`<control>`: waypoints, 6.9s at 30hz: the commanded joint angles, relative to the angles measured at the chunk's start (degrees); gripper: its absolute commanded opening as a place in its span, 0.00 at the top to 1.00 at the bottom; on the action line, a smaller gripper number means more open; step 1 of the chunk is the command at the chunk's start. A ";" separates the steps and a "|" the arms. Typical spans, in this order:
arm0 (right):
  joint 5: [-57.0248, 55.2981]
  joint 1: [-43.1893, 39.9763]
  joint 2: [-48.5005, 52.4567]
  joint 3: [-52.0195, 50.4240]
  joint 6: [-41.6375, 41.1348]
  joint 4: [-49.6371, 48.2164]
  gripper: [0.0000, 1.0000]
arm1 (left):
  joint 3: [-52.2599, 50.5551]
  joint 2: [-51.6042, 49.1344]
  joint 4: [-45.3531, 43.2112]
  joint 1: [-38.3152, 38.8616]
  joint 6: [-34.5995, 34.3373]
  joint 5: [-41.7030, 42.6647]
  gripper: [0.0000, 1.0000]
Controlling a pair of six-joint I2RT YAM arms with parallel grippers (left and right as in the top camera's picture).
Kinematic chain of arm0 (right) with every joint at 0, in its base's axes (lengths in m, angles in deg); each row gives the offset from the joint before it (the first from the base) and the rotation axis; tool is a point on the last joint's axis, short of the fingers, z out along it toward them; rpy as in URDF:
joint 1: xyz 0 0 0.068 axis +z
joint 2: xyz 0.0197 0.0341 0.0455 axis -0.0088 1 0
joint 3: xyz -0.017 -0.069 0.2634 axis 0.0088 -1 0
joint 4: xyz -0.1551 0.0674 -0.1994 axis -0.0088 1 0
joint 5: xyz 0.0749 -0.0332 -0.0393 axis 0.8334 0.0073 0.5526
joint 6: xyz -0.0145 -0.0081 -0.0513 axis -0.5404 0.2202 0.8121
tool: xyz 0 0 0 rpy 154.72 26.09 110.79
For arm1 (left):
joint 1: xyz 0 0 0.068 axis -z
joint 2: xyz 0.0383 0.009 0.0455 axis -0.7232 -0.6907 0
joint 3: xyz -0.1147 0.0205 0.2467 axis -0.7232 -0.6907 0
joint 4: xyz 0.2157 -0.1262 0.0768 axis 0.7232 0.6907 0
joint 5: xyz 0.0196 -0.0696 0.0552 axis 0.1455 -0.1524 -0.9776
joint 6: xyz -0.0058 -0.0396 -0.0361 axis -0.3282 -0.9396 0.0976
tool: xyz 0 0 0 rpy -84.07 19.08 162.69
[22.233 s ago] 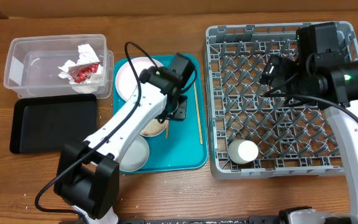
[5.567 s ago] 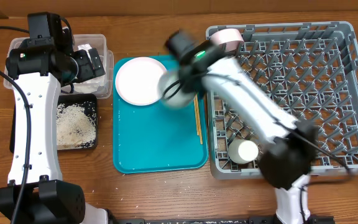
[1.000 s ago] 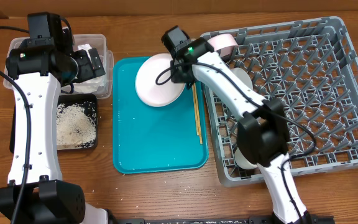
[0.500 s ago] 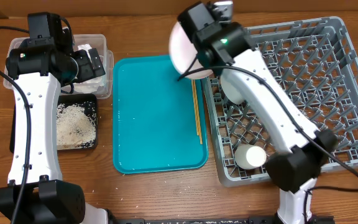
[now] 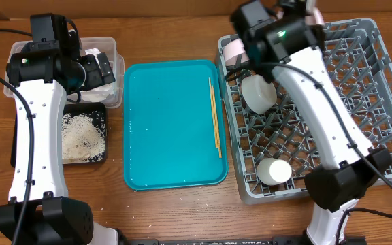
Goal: Sort waste into correct bins and load items into the dishwasher
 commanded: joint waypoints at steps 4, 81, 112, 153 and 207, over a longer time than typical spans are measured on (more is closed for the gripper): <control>0.59 -1.44 -1.22 -3.06 -5.97 2.49 0.96 | 0.90 0.59 0.17 0.11 -0.76 -0.22 0.00; 59.01 12.28 18.05 -15.47 7.13 -29.14 0.38 | 0.90 0.59 0.17 0.11 -0.76 -0.22 0.00; 70.95 10.67 22.49 -15.58 7.58 -29.40 0.69 | 0.90 0.59 0.17 0.13 -0.76 -0.22 0.00; 68.08 11.98 21.90 -12.33 11.28 -29.18 0.61 | 0.90 0.59 0.15 0.13 -0.76 -0.22 0.00; 67.69 14.73 22.58 -15.54 13.60 -31.63 0.96 | 0.90 0.59 0.17 0.13 -0.76 -0.22 0.00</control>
